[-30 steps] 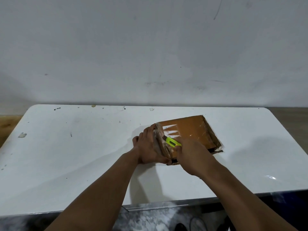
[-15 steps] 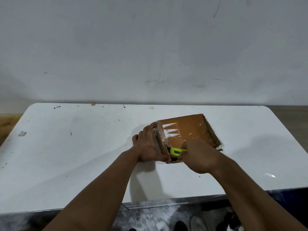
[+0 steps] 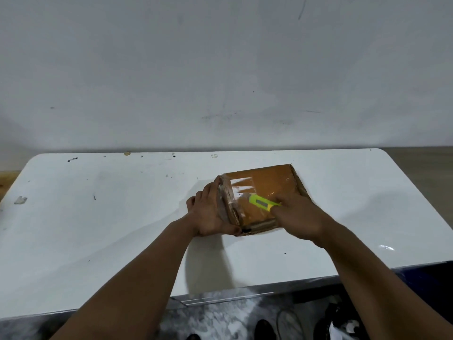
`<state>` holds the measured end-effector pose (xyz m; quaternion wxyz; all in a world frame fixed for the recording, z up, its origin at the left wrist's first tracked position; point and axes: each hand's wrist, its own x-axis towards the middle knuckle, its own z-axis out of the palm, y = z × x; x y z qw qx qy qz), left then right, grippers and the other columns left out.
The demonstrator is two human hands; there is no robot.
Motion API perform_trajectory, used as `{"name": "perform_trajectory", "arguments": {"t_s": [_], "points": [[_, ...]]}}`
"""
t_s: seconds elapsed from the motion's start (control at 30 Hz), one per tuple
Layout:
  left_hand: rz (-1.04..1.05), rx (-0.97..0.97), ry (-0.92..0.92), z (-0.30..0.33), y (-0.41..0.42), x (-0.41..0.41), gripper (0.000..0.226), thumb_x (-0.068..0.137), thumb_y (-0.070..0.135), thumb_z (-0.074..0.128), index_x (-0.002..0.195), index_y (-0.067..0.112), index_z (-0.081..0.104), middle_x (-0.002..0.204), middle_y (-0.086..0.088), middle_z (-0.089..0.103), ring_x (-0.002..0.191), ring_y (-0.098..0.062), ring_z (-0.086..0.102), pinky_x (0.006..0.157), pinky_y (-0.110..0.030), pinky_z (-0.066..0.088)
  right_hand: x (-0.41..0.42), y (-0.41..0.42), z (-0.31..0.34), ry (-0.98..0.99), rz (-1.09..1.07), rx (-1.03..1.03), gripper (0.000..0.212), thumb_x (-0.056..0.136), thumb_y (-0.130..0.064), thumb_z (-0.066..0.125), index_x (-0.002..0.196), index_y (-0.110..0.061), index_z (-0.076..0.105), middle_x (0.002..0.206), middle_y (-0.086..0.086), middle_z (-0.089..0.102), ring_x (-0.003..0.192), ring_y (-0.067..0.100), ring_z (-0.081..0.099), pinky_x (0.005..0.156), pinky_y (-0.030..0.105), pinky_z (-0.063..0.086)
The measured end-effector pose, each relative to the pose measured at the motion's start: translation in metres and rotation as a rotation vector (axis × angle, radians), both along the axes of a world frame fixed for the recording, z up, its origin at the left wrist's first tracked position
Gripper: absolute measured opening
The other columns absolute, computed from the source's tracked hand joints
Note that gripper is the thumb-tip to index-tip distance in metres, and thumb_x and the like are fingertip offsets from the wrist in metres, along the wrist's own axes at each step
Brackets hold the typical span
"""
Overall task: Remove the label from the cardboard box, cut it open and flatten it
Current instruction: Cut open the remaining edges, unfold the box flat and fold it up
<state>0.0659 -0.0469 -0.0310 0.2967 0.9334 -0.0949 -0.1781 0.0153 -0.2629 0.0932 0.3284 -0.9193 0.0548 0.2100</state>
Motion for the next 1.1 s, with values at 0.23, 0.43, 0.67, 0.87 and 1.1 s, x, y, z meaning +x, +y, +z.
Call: {"name": "perform_trajectory", "arguments": {"t_s": [0.23, 0.43, 0.67, 0.87, 1.1], "points": [[-0.014, 0.006, -0.002, -0.002, 0.006, -0.006, 0.135, 0.048, 0.082, 0.060, 0.161, 0.042, -0.003, 0.160, 0.012, 0.032, 0.147, -0.023, 0.023, 0.117, -0.041, 0.015, 0.012, -0.054, -0.048, -0.263, -0.489, 0.284, 0.034, 0.095, -0.038, 0.049, 0.070, -0.018, 0.058, 0.063, -0.004, 0.056, 0.063, 0.019, 0.052, 0.062, 0.034, 0.041], [0.027, 0.028, -0.031, -0.006, -0.005, -0.019, 0.129, 0.057, 0.091, 0.048, 0.161, 0.039, -0.007, 0.160, 0.005, 0.034, 0.150, -0.024, 0.020, 0.120, -0.046, 0.016, 0.022, -0.091, -0.062, -0.330, -0.631, 0.357, 0.023, 0.083, -0.022, 0.041, 0.061, -0.015, 0.040, 0.058, 0.002, 0.043, 0.057, 0.022, 0.038, 0.059, 0.039, 0.036], [0.127, 0.020, -0.017, 0.002, -0.022, -0.034, 0.129, 0.057, 0.093, 0.048, 0.160, 0.042, -0.009, 0.161, 0.002, 0.035, 0.151, -0.025, 0.024, 0.119, -0.051, 0.019, 0.037, -0.118, -0.067, -0.314, -0.591, 0.527, 0.013, 0.074, -0.024, 0.042, 0.071, -0.015, 0.051, 0.072, 0.006, 0.052, 0.056, 0.020, 0.045, 0.064, 0.039, 0.039], [0.197, -0.004, 0.018, 0.010, -0.034, -0.044, 0.121, 0.057, 0.087, 0.046, 0.160, 0.045, -0.002, 0.161, 0.003, 0.038, 0.151, -0.023, 0.025, 0.118, -0.050, 0.017, 0.042, -0.146, -0.074, -0.289, -0.495, 0.464, 0.021, 0.091, -0.015, 0.039, 0.096, -0.012, 0.060, 0.089, -0.002, 0.069, 0.070, 0.017, 0.053, 0.066, 0.031, 0.040], [0.320, -0.041, 0.020, 0.023, -0.046, -0.053, 0.107, 0.059, 0.072, 0.044, 0.159, 0.049, 0.012, 0.152, 0.007, 0.050, 0.147, -0.024, 0.031, 0.111, -0.046, 0.020, 0.039, -0.175, -0.110, -0.162, -0.354, 0.096, 0.014, 0.091, -0.008, 0.044, 0.102, -0.004, 0.052, 0.091, 0.013, 0.064, 0.083, 0.034, 0.059, 0.066, 0.039, 0.044]]}}
